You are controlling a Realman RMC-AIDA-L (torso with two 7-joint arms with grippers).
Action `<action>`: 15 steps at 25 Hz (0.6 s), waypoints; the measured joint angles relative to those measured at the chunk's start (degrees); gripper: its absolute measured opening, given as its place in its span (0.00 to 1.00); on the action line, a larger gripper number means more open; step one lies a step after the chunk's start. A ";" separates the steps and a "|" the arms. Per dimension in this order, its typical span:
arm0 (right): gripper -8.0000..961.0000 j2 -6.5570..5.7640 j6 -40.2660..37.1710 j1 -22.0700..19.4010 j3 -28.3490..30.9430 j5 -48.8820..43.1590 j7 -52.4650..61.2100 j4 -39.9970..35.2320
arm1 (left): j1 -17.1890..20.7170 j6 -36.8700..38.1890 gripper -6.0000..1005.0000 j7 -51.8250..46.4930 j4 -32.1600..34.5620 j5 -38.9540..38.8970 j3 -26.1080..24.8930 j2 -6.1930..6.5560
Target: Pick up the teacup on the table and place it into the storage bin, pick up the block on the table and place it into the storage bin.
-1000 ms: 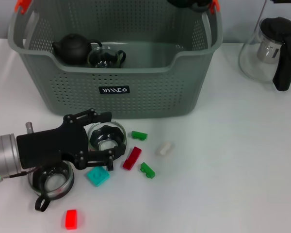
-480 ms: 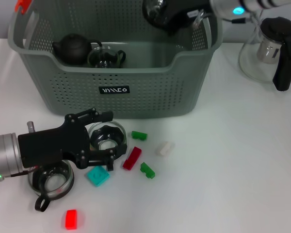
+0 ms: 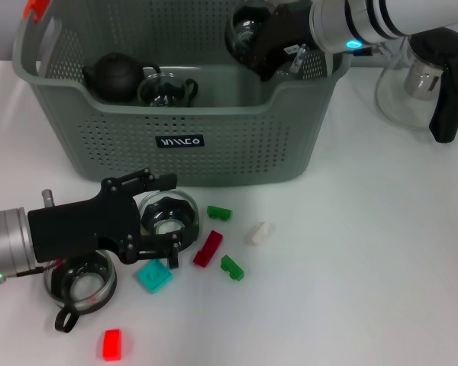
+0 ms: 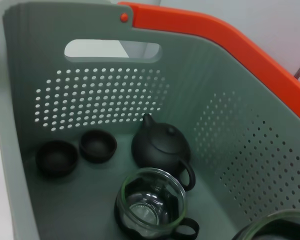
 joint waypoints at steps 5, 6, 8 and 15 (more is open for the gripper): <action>0.08 -0.11 -0.08 0.00 -0.02 -0.03 0.38 0.03 | -0.02 -0.01 0.86 0.00 0.00 0.00 0.00 0.01; 0.08 -0.17 -0.08 -0.01 -0.03 -0.04 0.60 0.04 | -0.02 -0.02 0.86 0.00 0.00 0.00 0.00 0.01; 0.08 -0.33 -0.08 -0.09 -0.03 -0.05 1.26 0.03 | -0.02 -0.02 0.86 0.00 0.00 0.00 0.00 0.01; 0.08 -0.96 -0.16 -0.40 0.07 -0.23 3.76 -0.50 | -0.02 -0.02 0.86 0.00 0.00 0.00 0.00 0.01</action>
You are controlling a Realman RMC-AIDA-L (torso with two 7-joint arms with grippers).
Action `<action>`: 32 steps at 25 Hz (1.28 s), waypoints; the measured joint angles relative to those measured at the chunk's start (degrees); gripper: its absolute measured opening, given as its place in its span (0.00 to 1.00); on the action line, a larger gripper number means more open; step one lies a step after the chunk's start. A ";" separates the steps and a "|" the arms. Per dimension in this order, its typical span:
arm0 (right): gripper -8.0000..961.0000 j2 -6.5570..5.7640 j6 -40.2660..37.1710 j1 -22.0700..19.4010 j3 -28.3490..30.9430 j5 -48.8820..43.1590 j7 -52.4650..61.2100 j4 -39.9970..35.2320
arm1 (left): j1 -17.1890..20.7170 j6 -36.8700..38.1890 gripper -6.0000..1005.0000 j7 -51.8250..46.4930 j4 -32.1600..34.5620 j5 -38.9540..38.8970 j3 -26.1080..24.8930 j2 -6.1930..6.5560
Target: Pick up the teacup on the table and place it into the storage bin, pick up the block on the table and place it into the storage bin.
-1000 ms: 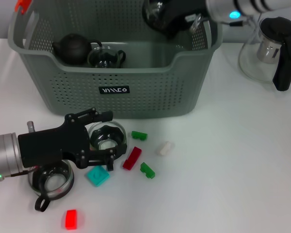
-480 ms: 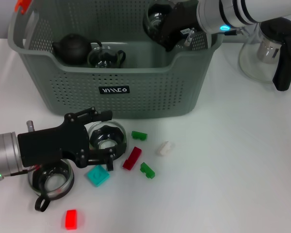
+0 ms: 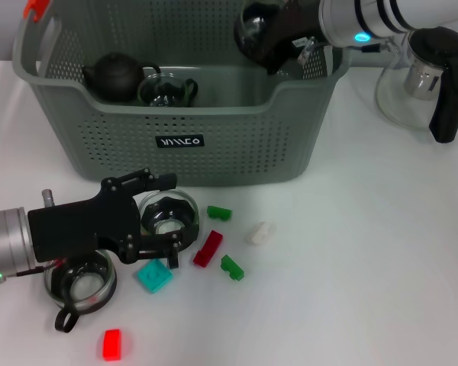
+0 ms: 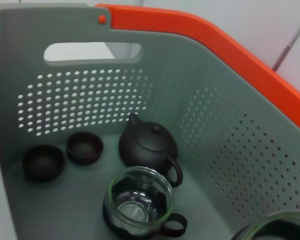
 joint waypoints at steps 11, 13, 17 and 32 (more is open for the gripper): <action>0.44 -0.08 -1.52 -0.43 0.32 -2.19 2.55 -3.07 | 0.01 0.00 0.86 0.00 0.00 0.00 -0.09 0.00; 0.54 -0.06 -2.28 -0.93 0.62 -2.19 3.01 -4.98 | 0.04 0.17 0.86 0.00 0.00 0.00 -0.07 0.04; 0.64 0.38 -5.46 -3.69 2.93 -1.48 3.34 -12.11 | 0.17 0.41 0.86 0.00 0.00 -0.01 -0.14 0.17; 0.67 2.12 -24.84 -31.69 5.36 26.82 -5.91 -42.68 | 0.53 0.58 0.86 -0.12 0.28 -0.18 -0.45 0.15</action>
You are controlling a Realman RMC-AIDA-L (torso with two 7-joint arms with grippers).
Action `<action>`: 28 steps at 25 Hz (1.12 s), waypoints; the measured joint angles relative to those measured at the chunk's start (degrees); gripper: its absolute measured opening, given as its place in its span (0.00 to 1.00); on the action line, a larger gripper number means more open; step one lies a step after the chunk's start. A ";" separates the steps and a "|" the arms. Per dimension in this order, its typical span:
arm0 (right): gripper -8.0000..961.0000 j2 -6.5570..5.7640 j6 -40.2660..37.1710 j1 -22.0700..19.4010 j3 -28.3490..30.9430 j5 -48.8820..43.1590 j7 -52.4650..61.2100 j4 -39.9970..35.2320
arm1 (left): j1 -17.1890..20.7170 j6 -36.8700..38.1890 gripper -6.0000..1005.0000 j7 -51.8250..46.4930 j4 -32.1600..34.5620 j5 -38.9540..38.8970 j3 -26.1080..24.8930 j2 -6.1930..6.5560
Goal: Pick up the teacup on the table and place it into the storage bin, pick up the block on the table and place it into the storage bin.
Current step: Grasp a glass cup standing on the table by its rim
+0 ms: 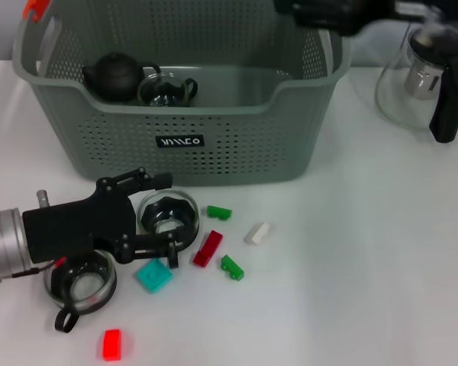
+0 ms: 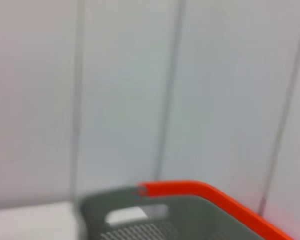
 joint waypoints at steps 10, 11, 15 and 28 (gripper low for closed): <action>0.66 -0.07 -14.63 -12.94 1.02 7.90 -10.82 2.58 | -0.24 -0.09 0.86 0.05 -0.25 -0.16 0.16 -0.21; 0.66 -0.17 -16.45 -13.29 1.29 6.80 -11.02 2.90 | -0.27 -0.16 0.86 0.07 -0.24 -0.08 0.24 -0.22; 0.66 -0.21 -24.62 -13.29 3.47 -0.39 -11.11 4.08 | -0.36 -0.16 0.86 0.48 0.15 0.09 1.44 -0.32; 0.66 -0.46 -28.91 -8.06 7.82 -9.40 -10.51 15.23 | -1.63 -0.41 0.85 1.04 6.58 4.66 4.30 -0.73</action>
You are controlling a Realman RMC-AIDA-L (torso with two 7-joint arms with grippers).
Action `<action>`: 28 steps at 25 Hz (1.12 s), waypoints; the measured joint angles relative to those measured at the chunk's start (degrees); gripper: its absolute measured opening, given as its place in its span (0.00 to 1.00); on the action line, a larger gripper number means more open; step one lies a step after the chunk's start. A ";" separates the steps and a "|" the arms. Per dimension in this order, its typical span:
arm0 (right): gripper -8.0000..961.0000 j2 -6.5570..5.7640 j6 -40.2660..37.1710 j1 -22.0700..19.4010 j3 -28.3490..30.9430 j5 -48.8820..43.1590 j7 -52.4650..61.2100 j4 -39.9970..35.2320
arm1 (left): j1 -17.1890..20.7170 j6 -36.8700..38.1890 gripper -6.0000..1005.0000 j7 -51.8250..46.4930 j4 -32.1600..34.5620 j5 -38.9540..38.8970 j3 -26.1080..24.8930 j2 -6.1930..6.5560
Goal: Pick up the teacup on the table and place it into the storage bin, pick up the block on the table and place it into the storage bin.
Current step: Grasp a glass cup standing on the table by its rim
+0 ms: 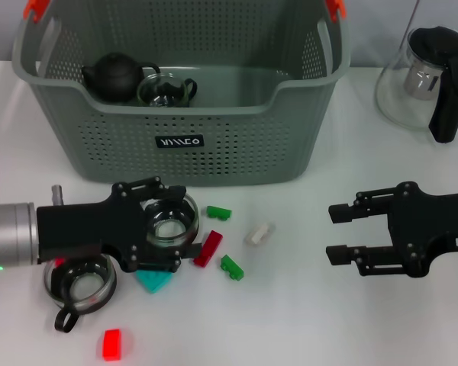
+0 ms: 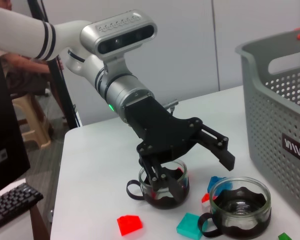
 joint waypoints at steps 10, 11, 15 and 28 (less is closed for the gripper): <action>0.66 0.26 0.27 0.64 2.85 0.03 -0.46 2.65 | -0.96 0.80 0.85 -6.17 9.69 1.55 3.78 0.18; 0.66 0.27 0.30 0.72 3.00 0.07 -0.60 2.99 | -1.04 0.87 0.85 -6.61 9.77 1.55 3.85 0.24; 0.66 0.21 0.40 1.11 3.49 0.30 -1.88 4.45 | -1.23 1.97 0.85 -10.07 10.17 1.87 3.88 0.56; 0.66 -0.86 0.69 2.69 4.41 0.14 -4.00 6.12 | 4.67 2.18 0.85 -23.81 26.60 9.69 2.36 -1.11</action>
